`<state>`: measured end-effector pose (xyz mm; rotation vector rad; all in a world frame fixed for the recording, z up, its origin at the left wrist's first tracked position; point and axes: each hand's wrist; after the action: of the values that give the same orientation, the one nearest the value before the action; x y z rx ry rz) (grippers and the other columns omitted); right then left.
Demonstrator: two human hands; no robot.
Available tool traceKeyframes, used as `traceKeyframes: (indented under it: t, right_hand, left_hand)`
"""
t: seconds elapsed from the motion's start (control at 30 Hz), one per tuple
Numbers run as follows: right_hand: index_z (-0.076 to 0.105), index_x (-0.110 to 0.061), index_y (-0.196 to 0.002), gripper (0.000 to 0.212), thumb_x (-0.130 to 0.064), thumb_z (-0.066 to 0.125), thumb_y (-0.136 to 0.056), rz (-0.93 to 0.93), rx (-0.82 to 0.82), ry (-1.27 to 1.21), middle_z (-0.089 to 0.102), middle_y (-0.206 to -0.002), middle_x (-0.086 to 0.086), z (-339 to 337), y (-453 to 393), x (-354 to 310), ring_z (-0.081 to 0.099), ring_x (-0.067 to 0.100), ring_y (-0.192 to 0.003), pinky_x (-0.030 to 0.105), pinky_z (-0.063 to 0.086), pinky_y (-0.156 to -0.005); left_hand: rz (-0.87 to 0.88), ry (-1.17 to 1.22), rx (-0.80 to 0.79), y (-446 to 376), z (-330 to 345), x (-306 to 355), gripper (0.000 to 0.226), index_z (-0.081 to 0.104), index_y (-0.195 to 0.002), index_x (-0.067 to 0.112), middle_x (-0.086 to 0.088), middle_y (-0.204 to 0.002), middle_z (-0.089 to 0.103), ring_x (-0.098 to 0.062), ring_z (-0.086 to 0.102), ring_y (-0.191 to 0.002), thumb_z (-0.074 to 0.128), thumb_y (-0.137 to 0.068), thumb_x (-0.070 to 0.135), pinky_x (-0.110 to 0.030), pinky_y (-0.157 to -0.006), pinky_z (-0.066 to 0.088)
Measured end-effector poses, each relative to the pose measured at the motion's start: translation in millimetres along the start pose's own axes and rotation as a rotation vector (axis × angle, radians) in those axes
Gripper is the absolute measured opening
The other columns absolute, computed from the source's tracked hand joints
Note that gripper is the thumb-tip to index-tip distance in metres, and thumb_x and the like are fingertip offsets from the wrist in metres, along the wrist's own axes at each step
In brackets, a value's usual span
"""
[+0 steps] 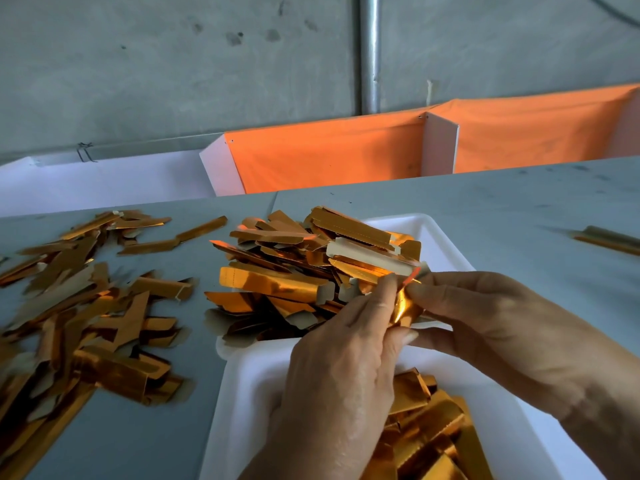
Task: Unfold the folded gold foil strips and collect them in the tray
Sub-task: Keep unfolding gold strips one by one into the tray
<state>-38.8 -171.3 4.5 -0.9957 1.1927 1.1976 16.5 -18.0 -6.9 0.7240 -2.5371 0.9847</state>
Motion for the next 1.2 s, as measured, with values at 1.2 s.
traceKeyframes:
  t: [1.2]
  right_hand:
    - [0.071,-0.026,-0.069,0.017,-0.039,0.068,-0.06,-0.301,0.282,0.487,0.066,-0.068,-0.002,8.2,-4.4,0.7,0.059,0.009,-0.067,0.014,0.045,-0.064]
  left_hand:
    - [-0.097,0.015,-0.109,0.1,-5.7,-5.9,0.057,0.034,-0.133,0.045,0.026,-0.115,0.049,0.005,0.046,-0.106,0.051,-0.082,0.062,-0.014,-0.091,0.042]
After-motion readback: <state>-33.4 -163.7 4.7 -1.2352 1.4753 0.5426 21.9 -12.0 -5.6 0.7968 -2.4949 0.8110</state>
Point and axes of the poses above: each hand's wrist, its own y-axis away from the middle knuckle, its own z-axis out of the palm, x = y × z
